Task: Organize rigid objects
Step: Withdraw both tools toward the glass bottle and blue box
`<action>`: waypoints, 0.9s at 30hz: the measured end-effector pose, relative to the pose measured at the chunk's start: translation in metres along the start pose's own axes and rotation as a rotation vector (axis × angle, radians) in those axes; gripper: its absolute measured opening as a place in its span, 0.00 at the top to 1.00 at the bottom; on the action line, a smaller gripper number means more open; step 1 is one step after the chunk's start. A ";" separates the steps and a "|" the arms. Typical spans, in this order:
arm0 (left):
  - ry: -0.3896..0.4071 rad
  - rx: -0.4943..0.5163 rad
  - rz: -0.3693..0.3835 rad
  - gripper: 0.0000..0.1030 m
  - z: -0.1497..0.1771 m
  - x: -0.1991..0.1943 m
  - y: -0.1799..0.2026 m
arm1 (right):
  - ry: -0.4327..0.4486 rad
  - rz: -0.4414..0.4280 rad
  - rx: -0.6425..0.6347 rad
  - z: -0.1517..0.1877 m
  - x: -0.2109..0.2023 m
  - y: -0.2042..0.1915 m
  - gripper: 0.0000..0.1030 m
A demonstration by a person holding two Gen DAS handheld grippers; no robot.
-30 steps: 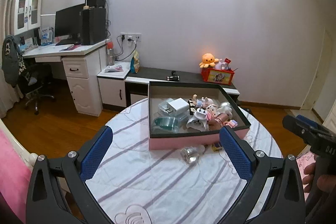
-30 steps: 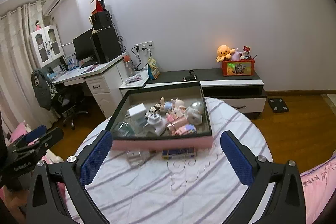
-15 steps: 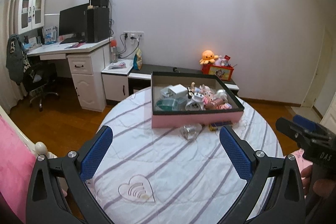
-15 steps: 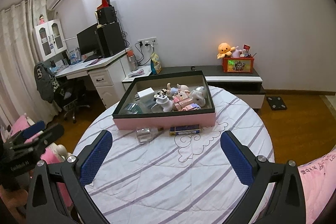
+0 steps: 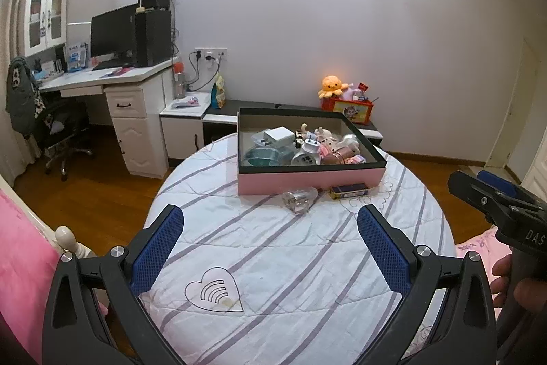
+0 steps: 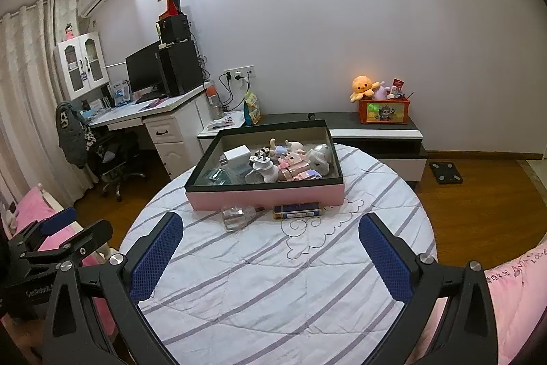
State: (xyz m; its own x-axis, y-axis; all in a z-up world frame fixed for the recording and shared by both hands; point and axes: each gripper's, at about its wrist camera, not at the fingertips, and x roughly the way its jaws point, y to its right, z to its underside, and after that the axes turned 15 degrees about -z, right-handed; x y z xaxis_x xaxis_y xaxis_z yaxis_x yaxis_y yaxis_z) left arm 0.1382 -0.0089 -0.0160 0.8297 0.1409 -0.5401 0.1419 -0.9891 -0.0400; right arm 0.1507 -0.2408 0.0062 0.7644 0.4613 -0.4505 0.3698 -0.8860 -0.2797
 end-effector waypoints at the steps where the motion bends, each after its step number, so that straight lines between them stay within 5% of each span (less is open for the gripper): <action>1: -0.005 -0.001 0.002 0.00 0.001 0.002 0.001 | -0.001 0.002 0.003 0.000 0.000 0.001 0.00; 12: -0.089 0.011 0.014 0.00 0.008 0.037 0.023 | -0.054 0.029 0.053 0.009 0.022 0.030 0.00; 27: -0.285 0.031 0.029 0.00 0.013 0.164 0.087 | -0.195 0.092 0.153 0.028 0.088 0.100 0.00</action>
State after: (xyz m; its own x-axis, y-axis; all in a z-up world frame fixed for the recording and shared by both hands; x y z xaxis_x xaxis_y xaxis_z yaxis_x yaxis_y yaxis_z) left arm 0.2795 -0.0729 -0.1187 0.6471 0.0992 -0.7559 0.1003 -0.9940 -0.0446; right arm 0.2398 -0.2871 -0.0853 0.6691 0.3931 -0.6307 0.2080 -0.9138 -0.3489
